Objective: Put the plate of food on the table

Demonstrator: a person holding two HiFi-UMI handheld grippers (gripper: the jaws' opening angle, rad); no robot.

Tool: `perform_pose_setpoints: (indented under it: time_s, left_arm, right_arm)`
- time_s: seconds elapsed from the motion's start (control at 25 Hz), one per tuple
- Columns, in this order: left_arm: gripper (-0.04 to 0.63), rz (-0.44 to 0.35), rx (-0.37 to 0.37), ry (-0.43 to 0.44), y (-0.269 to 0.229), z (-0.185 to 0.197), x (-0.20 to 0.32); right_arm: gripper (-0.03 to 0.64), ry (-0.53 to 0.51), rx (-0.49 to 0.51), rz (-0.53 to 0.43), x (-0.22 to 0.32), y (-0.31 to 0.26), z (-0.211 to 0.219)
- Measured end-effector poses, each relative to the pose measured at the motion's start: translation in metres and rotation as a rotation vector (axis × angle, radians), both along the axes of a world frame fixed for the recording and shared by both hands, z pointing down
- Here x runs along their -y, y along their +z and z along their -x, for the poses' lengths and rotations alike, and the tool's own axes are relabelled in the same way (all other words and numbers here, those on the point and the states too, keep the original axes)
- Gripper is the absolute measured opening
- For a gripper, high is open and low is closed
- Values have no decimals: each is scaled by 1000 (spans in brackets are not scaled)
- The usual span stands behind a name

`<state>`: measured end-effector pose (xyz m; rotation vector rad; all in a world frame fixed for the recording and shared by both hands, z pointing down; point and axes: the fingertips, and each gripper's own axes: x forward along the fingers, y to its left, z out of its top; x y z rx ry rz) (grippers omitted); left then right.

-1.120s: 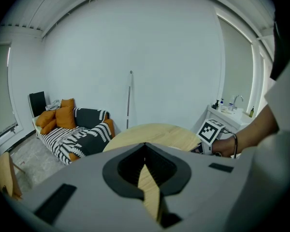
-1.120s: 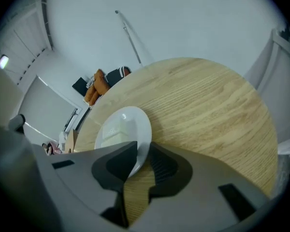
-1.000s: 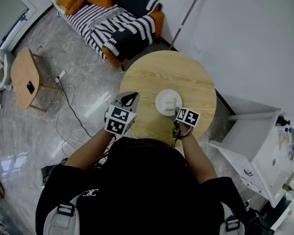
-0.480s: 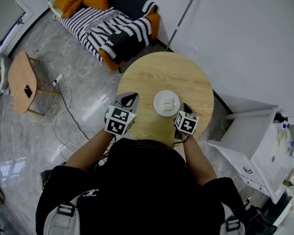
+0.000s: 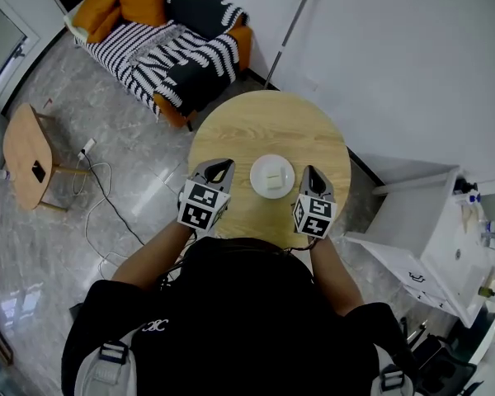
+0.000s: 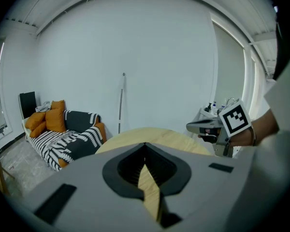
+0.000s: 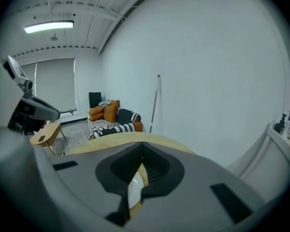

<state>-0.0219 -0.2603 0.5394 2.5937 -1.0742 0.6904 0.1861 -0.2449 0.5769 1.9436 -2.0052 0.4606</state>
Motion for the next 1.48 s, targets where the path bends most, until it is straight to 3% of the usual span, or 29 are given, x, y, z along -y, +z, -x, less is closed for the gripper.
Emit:
perform_pose_setpoints:
  time_s: [0.36,0.6,1.48]
  left_arm:
    - [8,2,-21,62,2,-19,0]
    - [8,-3,-23,86,1,-24,2]
    - [8,3,-11,88,3,-22,-2]
  right_arm:
    - [8,42,33,-97,-9,-50,-7]
    - [6,-3,82,-142,-15,-66,4]
    - [6,-37,115,-115,-18,-55,10]
